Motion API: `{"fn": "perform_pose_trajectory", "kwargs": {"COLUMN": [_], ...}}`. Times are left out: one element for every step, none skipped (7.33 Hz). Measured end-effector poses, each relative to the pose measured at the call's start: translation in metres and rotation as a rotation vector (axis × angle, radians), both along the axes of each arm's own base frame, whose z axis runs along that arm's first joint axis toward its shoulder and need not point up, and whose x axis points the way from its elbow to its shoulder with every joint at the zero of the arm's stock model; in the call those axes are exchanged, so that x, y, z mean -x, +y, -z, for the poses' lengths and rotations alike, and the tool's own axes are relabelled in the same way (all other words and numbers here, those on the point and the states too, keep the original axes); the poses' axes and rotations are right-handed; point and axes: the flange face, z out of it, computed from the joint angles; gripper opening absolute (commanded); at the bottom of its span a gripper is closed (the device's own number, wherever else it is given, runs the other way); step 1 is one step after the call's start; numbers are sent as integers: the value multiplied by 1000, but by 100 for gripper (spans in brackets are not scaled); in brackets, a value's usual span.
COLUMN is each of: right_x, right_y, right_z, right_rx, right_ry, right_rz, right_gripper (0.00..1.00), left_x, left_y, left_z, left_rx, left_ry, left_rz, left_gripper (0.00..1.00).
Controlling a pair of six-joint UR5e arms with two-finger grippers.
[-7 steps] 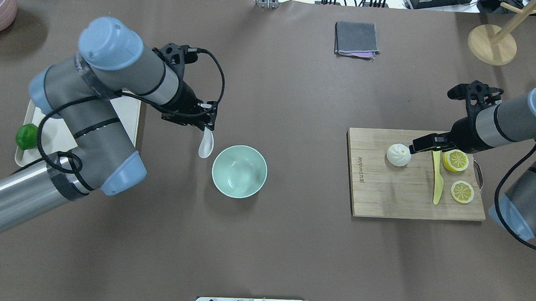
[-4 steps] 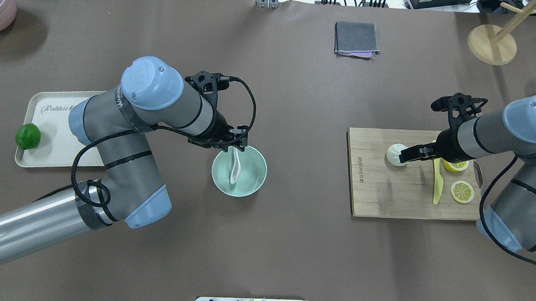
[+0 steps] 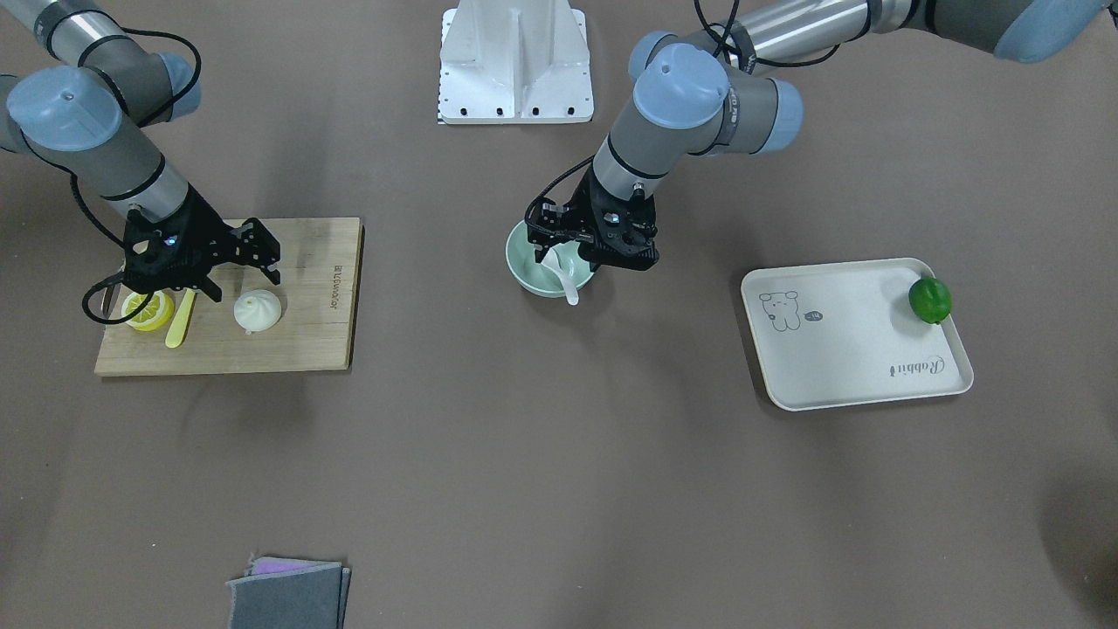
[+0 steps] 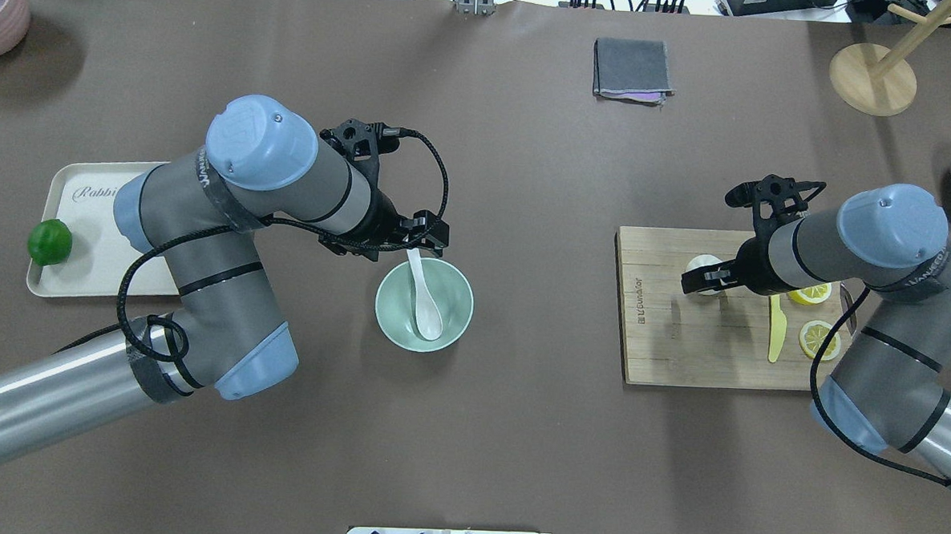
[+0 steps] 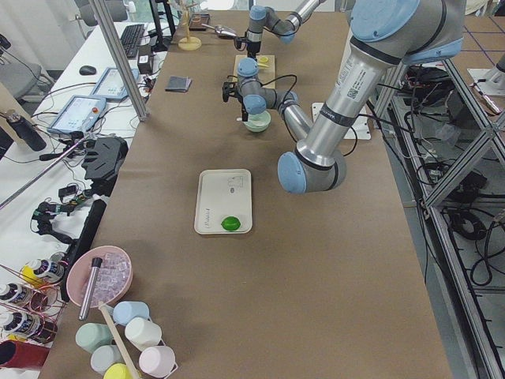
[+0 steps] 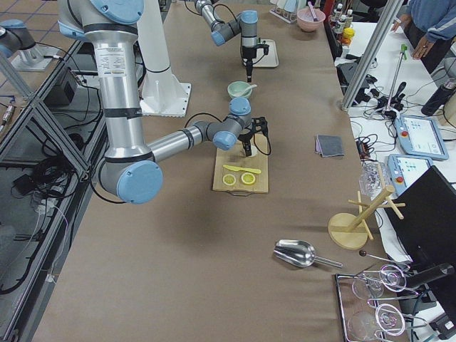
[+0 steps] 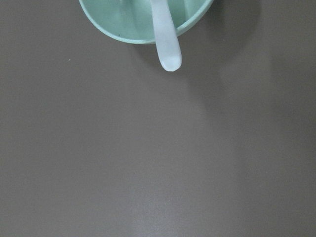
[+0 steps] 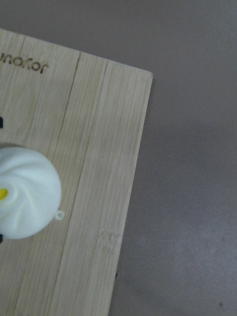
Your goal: Put spoon and bun in bowl
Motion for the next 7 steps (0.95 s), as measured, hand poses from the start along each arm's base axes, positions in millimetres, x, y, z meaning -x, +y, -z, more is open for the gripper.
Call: {"fn": "perform_pose_trajectory", "kwargs": {"right_x": [2, 4, 8, 18, 43, 80, 118], "right_y": [-1, -2, -4, -5, 1, 17, 40], "right_z": [5, 15, 34, 65, 106, 158, 209], "right_rx": [-8, -20, -31, -22, -5, 10, 28], "right_ry": [-5, -19, -46, -82, -107, -118, -132], "right_rz": [-2, -2, -9, -30, -54, -79, -99], "right_gripper": [0, 0, 0, 0, 0, 0, 0], "left_x": [23, 57, 97, 140, 186, 230, 264], "left_y": [-12, -28, -43, -57, -67, -72, -75], "left_z": [-9, -25, -49, -83, -120, -157, -190], "left_rx": [11, 15, -9, -46, -82, -120, -160], "left_ry": [1, 2, -3, -16, -27, -38, -57], "left_rz": [9, -3, -38, -78, -116, -147, -168], "left_gripper": [98, 98, 98, 98, 98, 98, 98]}}
